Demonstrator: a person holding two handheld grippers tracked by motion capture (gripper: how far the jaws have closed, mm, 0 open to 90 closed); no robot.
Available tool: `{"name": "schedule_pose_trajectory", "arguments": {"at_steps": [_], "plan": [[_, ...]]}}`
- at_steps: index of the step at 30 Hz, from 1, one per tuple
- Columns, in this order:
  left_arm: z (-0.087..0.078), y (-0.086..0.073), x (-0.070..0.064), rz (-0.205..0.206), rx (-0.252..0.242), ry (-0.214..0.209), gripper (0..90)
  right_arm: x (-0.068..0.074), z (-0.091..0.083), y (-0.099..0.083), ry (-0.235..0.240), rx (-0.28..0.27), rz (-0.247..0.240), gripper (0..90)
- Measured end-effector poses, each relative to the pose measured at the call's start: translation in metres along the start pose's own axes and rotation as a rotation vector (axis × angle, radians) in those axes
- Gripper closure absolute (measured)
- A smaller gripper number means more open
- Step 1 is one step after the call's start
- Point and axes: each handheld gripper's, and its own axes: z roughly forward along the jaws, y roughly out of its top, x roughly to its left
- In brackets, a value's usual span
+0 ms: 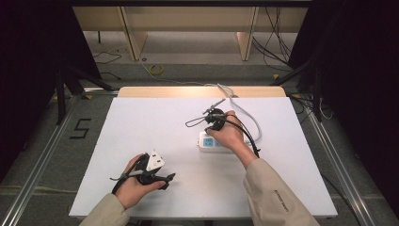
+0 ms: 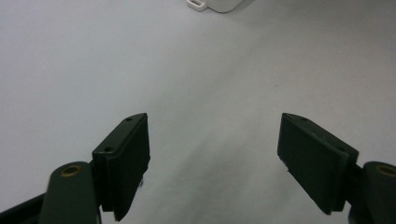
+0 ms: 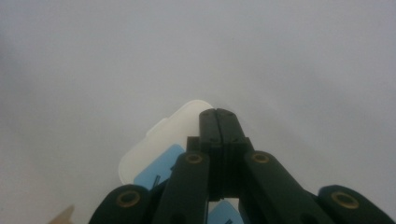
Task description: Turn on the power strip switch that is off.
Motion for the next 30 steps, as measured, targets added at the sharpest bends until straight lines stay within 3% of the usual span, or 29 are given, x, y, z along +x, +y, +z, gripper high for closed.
{"name": "schedule_pose_trajectory", "arguments": {"at_steps": [15, 30], "plan": [[0.000, -0.001, 0.001, -0.006, 0.006, 0.002, 25.2, -0.004, -0.017, -0.014, 0.019, -0.033, 0.006, 89.0], [0.000, -0.002, 0.002, -0.018, 0.001, 0.016, 25.3, -0.003, -0.033, -0.036, 0.052, -0.072, 0.009, 81.1]]}}
